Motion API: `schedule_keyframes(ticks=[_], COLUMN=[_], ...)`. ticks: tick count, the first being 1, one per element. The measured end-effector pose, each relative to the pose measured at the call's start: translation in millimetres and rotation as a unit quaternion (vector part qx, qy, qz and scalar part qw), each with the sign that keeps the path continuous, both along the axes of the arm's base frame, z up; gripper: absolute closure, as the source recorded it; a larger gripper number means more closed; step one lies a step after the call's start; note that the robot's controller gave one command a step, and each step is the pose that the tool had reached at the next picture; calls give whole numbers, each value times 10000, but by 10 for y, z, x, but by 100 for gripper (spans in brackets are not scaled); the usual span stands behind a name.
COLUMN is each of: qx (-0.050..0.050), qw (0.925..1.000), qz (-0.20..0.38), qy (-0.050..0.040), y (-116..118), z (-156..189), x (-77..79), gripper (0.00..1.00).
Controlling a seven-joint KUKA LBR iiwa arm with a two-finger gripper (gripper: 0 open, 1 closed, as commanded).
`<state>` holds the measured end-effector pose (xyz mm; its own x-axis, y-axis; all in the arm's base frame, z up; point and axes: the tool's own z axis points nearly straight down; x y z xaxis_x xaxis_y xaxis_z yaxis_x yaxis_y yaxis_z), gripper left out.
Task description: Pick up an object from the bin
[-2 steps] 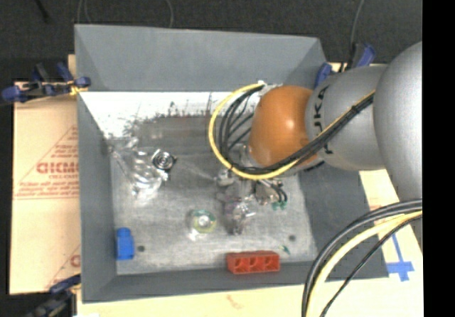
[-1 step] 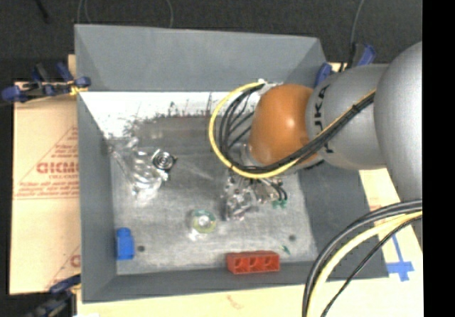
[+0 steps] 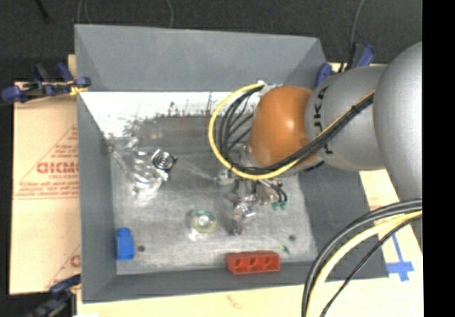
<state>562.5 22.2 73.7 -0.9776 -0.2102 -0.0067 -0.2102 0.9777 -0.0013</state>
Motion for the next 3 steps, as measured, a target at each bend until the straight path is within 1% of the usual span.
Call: schedule_keyframes(ticks=[1,2,3], qx=[0,-20,-16], qw=[9981,9953,9953], qz=[611,966,966], qy=[-19,-53,-31], y=[-539,-455,-449], z=[4,13,24], x=[292,123,121], gripper=[0,0,100])
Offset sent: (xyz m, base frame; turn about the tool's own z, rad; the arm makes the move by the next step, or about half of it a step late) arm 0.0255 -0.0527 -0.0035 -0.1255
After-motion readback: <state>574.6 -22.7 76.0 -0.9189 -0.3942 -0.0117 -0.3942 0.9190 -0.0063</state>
